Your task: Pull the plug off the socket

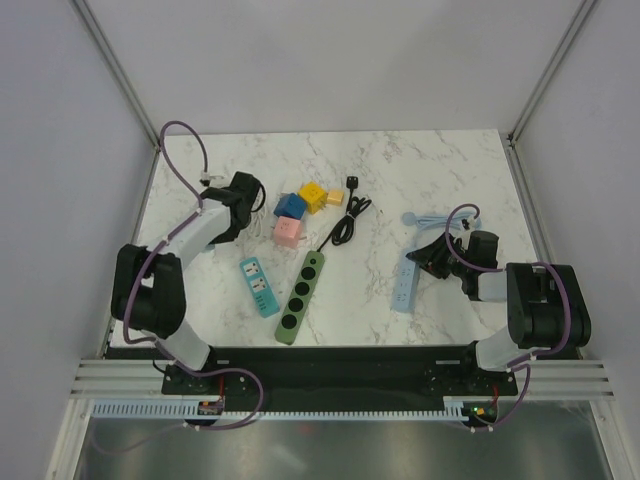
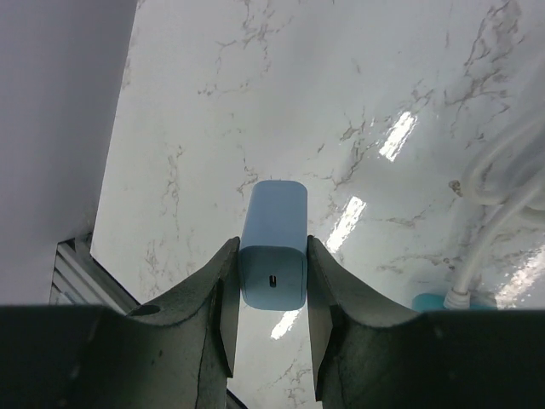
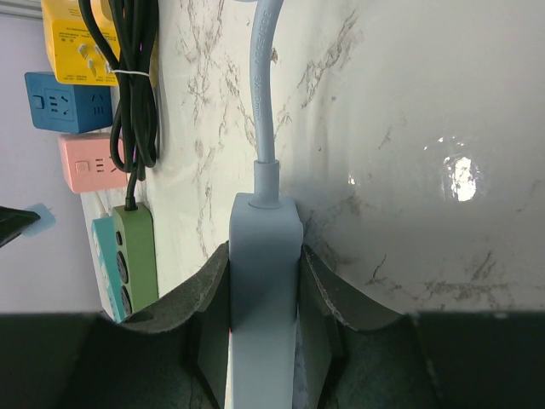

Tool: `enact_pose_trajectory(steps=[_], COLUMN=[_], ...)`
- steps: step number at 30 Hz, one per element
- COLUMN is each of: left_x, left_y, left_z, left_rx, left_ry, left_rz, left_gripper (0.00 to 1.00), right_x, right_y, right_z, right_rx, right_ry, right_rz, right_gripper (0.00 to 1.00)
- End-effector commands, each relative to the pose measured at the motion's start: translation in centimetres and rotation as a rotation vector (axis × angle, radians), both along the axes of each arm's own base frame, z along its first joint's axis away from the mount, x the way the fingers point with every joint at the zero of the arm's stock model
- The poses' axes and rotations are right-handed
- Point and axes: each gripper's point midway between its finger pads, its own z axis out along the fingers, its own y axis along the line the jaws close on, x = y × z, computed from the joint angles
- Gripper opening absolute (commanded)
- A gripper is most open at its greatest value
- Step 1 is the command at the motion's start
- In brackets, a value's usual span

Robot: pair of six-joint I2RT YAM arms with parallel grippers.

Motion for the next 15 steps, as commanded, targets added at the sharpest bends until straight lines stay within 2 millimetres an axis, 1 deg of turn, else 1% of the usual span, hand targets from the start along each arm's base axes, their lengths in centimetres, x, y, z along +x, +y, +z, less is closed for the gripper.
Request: enact_pose_trajectory(steps=[1,4,6,7,8,9,11,14,15], left_x=[-0.5,-0.6,-0.5,-1.5,-1.8,-1.6,-1.7,-1.9,-1.9], left_y=[1.2,1.2,1.3,1.8,2.2,2.2,2.5,2.2,2.1], left_z=[-1.1,-3.1,-3.6,-3.9,-3.3,-3.0,-3.3,-4.0,-4.2], left_rx=[0.056,0.075,0.089,0.126,0.164,0.166,0.186,0.171,0.166], left_ry=[0.017,0.077,0.082,0.146,0.144,0.115,0.125,0.155,0.159], left_rz=[0.107,0.125,0.159,0.185,0.216,0.252,0.254,0.249,0.249], left_gripper=[0.02,0.02,0.02,0.02,0.02,0.02,0.02,0.02,0.05], right_x=[0.5,0.5,0.5,0.5,0.5,0.5,0.5,0.4,0.4], right_y=[-1.6,-1.6,-1.6,-1.6,-1.6,-1.6,-1.7,-1.6,-1.6], right_z=[-1.0,-1.0,-0.9,-0.9,-0.9,-0.8,-0.8,-0.8,-0.7], right_rx=[-0.097,-0.098,-0.099,-0.099,-0.099,-0.099,-0.102,-0.100,-0.099], right_ry=[-0.021,-0.023,-0.025,-0.027,-0.028,-0.030,-0.033,-0.032,-0.033], right_rz=[-0.042,-0.042,-0.041,-0.041,-0.041,-0.041,-0.043,-0.040,-0.040], right_gripper=[0.00,0.00,0.00,0.00,0.00,0.00,0.00,0.00,0.00])
